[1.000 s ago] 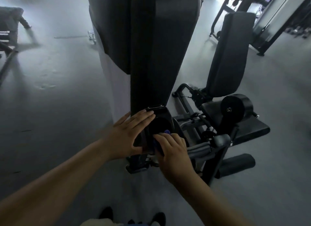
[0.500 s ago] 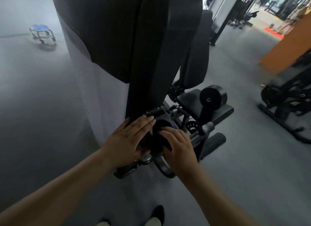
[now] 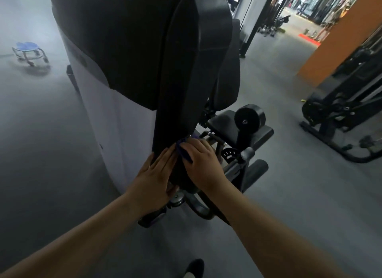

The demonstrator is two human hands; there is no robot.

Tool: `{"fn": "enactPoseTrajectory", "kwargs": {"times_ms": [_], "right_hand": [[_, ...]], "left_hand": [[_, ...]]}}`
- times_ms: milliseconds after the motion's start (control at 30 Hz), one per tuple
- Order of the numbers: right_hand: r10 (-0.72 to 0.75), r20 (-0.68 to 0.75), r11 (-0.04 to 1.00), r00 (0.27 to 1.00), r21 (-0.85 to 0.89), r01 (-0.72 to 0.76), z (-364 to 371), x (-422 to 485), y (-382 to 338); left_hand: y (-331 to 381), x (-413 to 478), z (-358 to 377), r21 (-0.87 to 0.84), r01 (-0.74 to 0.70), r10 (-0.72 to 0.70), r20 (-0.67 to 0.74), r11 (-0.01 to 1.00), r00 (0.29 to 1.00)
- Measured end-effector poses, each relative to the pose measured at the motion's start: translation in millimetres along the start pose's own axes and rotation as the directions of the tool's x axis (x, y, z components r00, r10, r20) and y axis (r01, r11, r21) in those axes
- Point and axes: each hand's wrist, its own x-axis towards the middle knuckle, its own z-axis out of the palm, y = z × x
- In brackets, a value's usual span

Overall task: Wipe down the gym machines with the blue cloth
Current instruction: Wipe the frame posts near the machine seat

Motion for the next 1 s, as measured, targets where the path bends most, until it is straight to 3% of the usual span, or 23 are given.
{"fn": "enactPoseTrajectory", "kwargs": {"times_ms": [67,167,233,333,467,600,633,733,867,1000], "right_hand": [[0.048,-0.047,0.999,0.998,0.006,-0.048,-1.6,3.5,14.0],[0.376,-0.108,0.922,0.92,0.14,-0.36,-2.9,13.6,10.0],[0.308,-0.076,0.944,0.948,0.149,-0.295,0.3,12.4,-14.2],[0.085,-0.054,0.988,0.995,0.134,-0.077,3.7,6.0,-11.5],[0.278,-0.1,0.954,0.956,0.143,-0.262,4.1,14.7,18.8],[-0.052,0.013,0.993,0.999,0.105,0.05,2.6,8.4,26.0],[-0.065,0.01,0.992,0.998,0.106,0.063,1.3,12.5,36.8],[0.08,-0.025,0.985,0.996,0.155,-0.075,0.6,17.7,53.6],[-0.225,0.074,0.958,0.972,0.198,0.207,-4.2,-1.2,59.0],[-0.006,0.053,0.962,0.999,0.273,-0.008,-8.4,21.2,87.9]], "left_hand": [[3.5,-0.9,0.7,0.01,0.029,-0.029,0.003,1.0,1.0],[6.1,-2.4,1.6,0.017,0.04,-0.041,0.012,0.999,0.999],[1.1,-2.5,4.5,0.011,0.026,-0.026,0.001,1.0,1.0],[-3.3,-4.5,6.7,0.036,0.036,-0.036,-0.001,0.999,0.999],[8.8,-4.1,2.8,0.019,0.087,-0.087,-0.022,0.996,0.996],[24.1,-1.3,7.6,-0.008,0.163,-0.163,-0.022,0.987,0.986],[28.7,-0.9,7.4,-0.023,0.187,-0.187,-0.026,0.982,0.982],[40.6,2.6,5.5,-0.079,0.243,-0.247,-0.045,0.967,0.968],[53.8,5.0,4.2,-0.106,0.297,-0.305,-0.073,0.949,0.949],[71.1,6.7,3.0,-0.098,0.363,-0.369,-0.061,0.927,0.927]]}}
